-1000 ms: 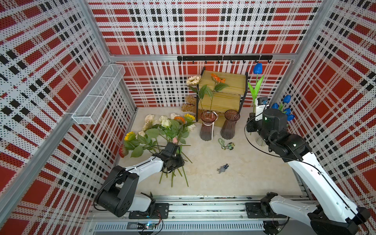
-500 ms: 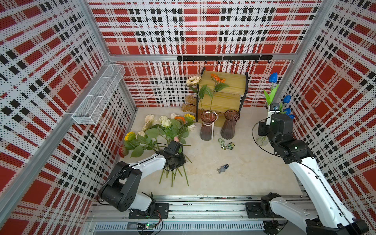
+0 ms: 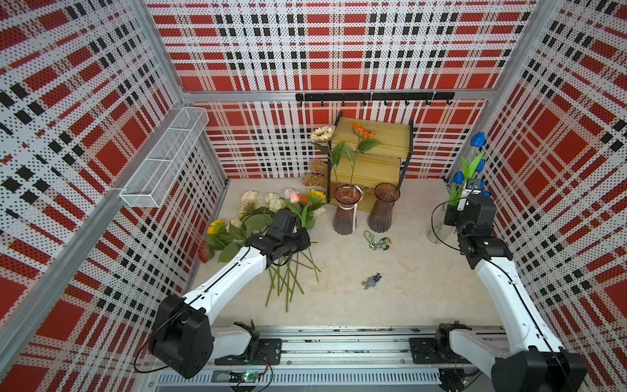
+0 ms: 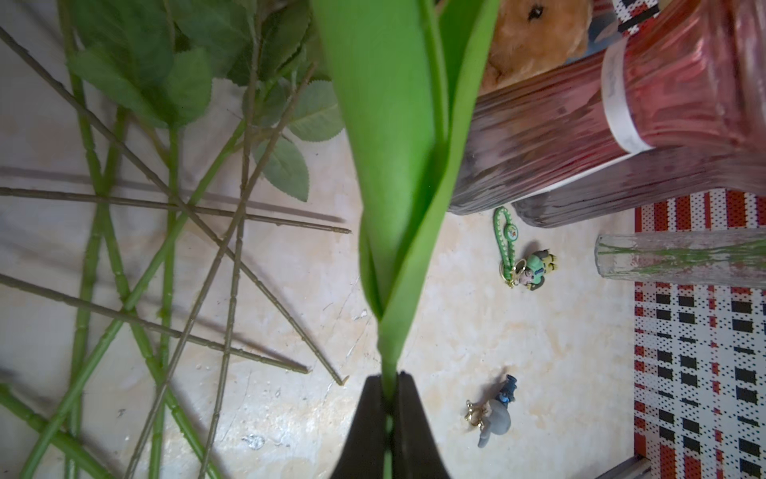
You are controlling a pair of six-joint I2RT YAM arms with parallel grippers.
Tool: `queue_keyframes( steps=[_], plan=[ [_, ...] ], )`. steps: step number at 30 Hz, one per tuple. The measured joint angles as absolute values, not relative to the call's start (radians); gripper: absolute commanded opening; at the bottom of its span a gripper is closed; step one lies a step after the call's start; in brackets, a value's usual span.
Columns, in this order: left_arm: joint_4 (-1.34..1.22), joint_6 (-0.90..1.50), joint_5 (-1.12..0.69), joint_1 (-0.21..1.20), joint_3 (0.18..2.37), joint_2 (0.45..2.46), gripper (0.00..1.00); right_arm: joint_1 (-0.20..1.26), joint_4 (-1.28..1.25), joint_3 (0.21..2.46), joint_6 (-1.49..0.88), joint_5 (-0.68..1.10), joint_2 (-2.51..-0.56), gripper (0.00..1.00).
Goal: Arrange the flowers in different vases according to their variety
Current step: Pick up the flower at the center of the board, then insert the flower into the vase.
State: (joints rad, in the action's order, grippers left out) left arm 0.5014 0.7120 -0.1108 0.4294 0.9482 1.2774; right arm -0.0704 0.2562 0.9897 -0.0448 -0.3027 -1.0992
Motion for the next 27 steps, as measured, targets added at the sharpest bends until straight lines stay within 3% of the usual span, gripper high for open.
queue_keyframes(
  steps=[11,27],
  plan=[
    [0.552,0.701,-0.128,0.352,0.944,1.22,0.0,-0.123,0.089,1.022,-0.046,-0.204,-1.177,0.0],
    [0.563,0.702,-0.128,0.347,0.931,1.214,0.0,-0.147,-0.104,1.023,-0.045,-0.17,-1.301,0.0]
  ],
)
